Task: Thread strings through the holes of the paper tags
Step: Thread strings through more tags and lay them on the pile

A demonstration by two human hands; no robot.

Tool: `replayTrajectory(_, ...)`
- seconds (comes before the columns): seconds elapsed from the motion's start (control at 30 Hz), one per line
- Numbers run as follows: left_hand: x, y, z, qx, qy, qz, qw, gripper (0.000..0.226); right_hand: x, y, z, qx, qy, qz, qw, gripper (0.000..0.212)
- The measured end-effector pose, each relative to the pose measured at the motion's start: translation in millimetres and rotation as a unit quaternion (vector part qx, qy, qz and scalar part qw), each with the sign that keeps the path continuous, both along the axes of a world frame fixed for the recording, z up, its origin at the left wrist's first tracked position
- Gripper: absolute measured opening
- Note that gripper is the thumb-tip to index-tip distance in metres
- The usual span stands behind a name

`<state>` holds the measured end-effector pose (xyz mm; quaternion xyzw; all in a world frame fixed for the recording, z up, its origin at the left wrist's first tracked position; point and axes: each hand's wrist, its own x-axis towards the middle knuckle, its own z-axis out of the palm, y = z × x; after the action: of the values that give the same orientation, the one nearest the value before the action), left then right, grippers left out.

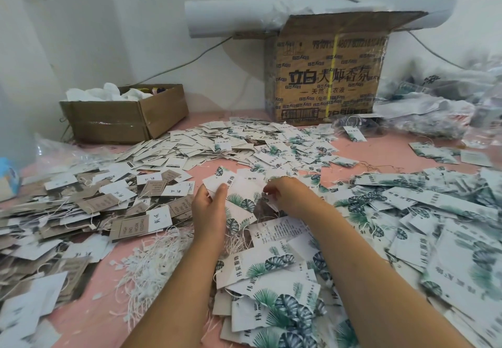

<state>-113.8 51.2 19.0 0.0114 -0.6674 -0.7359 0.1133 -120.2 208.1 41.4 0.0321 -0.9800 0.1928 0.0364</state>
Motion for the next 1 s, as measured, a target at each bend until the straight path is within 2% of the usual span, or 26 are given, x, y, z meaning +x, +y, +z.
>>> replayTrajectory(0.17,-0.3,0.1,-0.3,0.014,-0.006,-0.01,1.0,0.055,1.9,-2.0,8.9,0.019,-0.013,-0.029,0.999,0.03)
replayTrajectory(0.3,4.3,1.5,2.7,0.017,0.001,-0.011,1.0,0.057,10.6,-1.5,23.8,0.03,-0.1,-0.026,0.994,0.023)
replayTrajectory(0.33,5.0,1.0,2.2,0.016,0.004,-0.006,1.0,0.05,13.1,-0.5,28.2,0.038,-0.134,-0.02,0.99,0.021)
replayTrajectory(0.4,5.7,1.0,2.3,0.01,0.019,-0.007,1.0,0.019,17.6,1.4,37.0,0.045,-0.168,-0.01,0.985,0.022)
replayTrajectory(0.47,3.8,0.4,0.6,0.014,0.025,-0.014,0.999,0.036,19.0,2.1,44.5,0.022,-0.129,-0.012,0.991,0.028)
replayTrajectory(0.53,4.1,0.0,1.7,0.032,0.026,-0.023,0.999,0.032,18.2,0.8,49.9,-0.022,-0.058,-0.021,0.998,0.037)
replayTrajectory(0.6,3.9,-0.9,2.4,0.064,0.03,-0.03,0.997,0.023,18.5,-2.4,52.7,-0.133,-0.028,-0.017,0.991,0.043)
replayTrajectory(0.67,0.2,-2.0,0.5,0.075,0.028,-0.03,0.996,0.023,21.0,-8.5,53.1,-0.275,-0.026,0.001,0.961,0.047)
replayTrajectory(0.77,-1.8,-1.2,4.7,0.118,0.005,-0.039,0.992,0.028,20.7,-18.2,48.9,-0.46,-0.02,0.018,0.888,0.05)
replayTrajectory(0.8,-3.6,-2.0,4.9,0.143,-0.009,-0.039,0.989,0.022,19.5,-20.7,47.6,-0.507,-0.019,0.018,0.862,0.049)
replayTrajectory(0.87,-5.4,-4.1,6.1,0.19,-0.032,-0.042,0.98,0.005,17.0,-23.7,46.4,-0.584,-0.018,0.014,0.812,0.047)
replayTrajectory(1.0,-8.6,-8.2,3.6,0.204,-0.037,-0.038,0.977,0.009,13.8,-22.4,47.0,-0.675,-0.001,-0.008,0.738,0.047)
